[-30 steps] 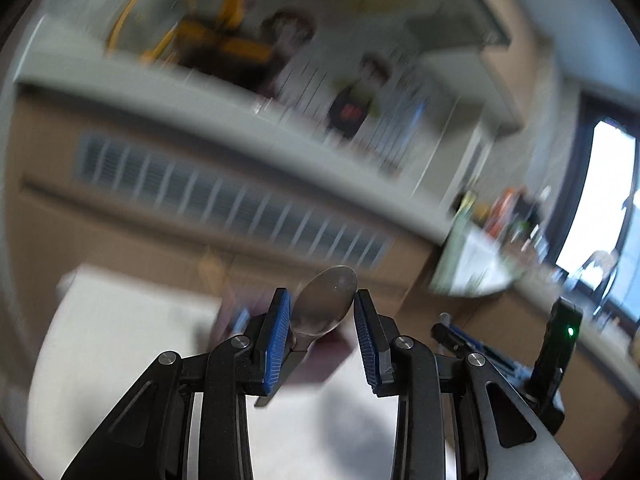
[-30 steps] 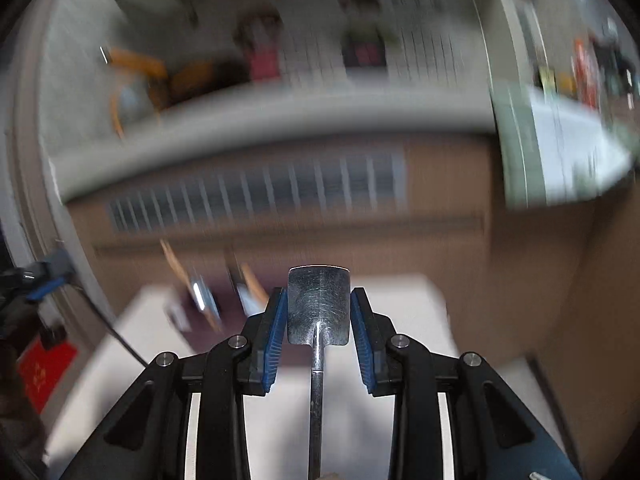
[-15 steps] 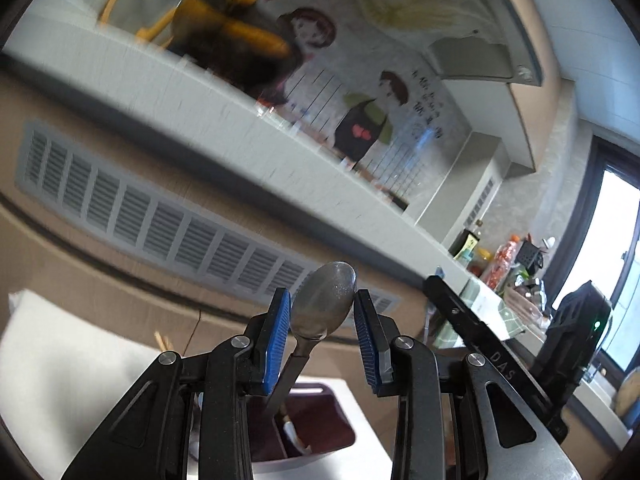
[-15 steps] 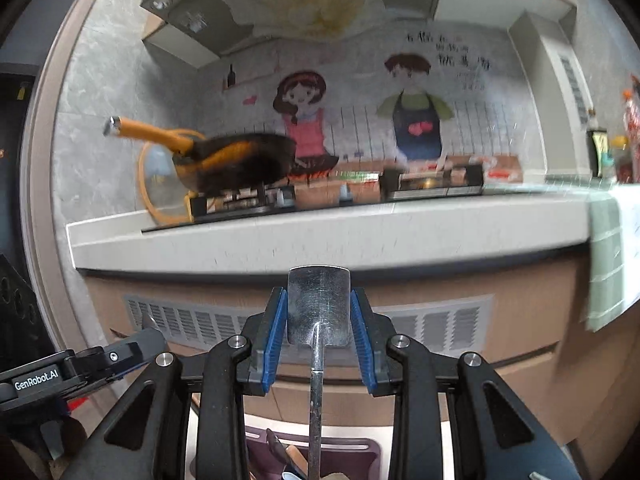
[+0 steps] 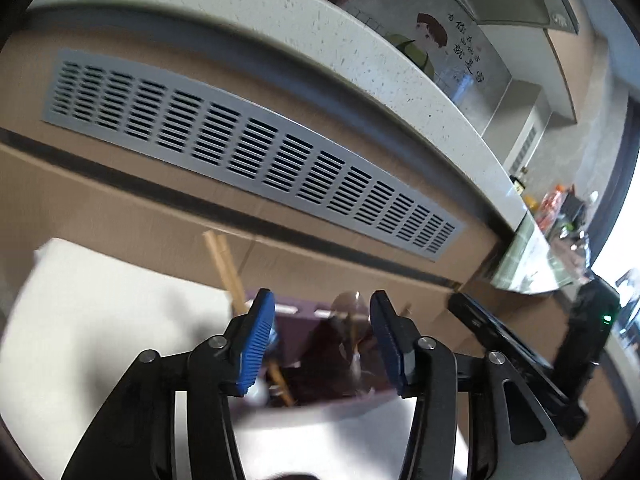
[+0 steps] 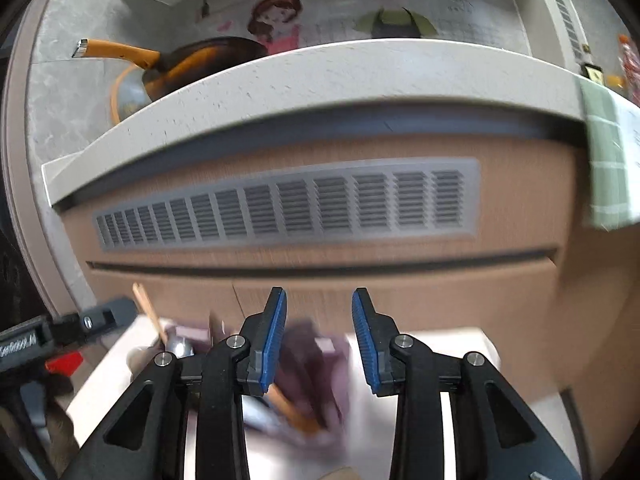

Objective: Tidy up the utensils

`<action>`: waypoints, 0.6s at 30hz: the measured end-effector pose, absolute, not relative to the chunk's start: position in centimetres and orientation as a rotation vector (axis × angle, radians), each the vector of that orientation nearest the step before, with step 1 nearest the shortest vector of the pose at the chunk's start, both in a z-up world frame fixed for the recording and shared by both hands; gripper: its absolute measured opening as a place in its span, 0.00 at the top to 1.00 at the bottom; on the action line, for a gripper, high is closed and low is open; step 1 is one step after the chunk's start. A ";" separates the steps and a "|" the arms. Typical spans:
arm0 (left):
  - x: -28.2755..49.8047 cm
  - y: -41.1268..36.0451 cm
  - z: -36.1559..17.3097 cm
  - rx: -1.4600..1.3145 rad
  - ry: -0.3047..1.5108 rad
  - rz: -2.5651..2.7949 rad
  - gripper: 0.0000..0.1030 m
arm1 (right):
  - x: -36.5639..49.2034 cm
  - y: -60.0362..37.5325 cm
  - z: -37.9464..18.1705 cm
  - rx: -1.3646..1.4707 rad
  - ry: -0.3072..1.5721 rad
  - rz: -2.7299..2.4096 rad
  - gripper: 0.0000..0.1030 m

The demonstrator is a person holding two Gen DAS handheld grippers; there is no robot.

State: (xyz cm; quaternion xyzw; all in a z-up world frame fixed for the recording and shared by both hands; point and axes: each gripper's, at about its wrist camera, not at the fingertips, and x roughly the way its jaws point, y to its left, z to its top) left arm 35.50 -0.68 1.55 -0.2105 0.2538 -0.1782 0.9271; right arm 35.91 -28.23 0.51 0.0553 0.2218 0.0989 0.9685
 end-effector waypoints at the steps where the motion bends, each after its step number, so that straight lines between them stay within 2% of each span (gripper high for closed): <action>1: 34.4 -0.7 1.7 -0.408 0.515 -0.344 0.48 | 34.5 -28.6 0.4 0.111 0.463 0.192 0.69; 4: 29.6 -0.8 2.1 -0.305 0.498 -0.249 0.45 | 30.5 -29.1 0.4 0.099 0.506 0.186 0.67; 11: 19.1 -1.6 2.0 -0.126 0.537 -0.067 0.45 | 20.0 -27.6 0.2 0.127 0.592 0.257 0.64; 18: 12.1 -2.1 2.2 -0.046 0.513 -0.025 0.45 | 12.6 -24.1 0.2 0.020 0.560 0.260 0.64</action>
